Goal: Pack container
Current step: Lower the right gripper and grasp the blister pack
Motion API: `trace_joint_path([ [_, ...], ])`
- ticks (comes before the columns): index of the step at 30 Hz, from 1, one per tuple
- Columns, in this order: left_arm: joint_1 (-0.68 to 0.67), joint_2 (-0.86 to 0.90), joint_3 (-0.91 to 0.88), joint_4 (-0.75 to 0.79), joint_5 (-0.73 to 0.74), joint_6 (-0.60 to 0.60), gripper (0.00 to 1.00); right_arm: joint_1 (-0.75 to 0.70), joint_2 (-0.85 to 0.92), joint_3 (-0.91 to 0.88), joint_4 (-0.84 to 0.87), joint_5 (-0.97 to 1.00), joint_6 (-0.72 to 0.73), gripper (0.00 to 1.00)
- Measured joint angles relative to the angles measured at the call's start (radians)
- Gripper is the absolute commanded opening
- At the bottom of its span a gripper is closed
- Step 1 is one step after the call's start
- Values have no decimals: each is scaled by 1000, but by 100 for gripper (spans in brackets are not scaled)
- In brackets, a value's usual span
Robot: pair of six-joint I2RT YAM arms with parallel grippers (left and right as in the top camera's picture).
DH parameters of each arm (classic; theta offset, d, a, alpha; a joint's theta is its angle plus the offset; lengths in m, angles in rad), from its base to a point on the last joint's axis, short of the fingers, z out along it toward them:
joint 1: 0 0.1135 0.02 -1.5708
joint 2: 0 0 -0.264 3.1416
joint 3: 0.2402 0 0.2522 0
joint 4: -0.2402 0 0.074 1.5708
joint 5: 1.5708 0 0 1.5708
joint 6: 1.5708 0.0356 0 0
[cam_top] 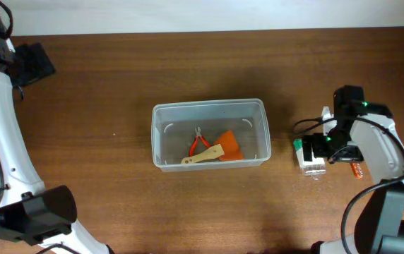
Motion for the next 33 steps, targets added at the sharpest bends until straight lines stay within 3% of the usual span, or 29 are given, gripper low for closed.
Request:
trace_joint_path([
  [11,0,0,0,0,0,0,99,72,54,-2,49,0,-52,98],
  [33,0,0,0,0,0,0,99,44,142,-23,136,21,-58,99],
])
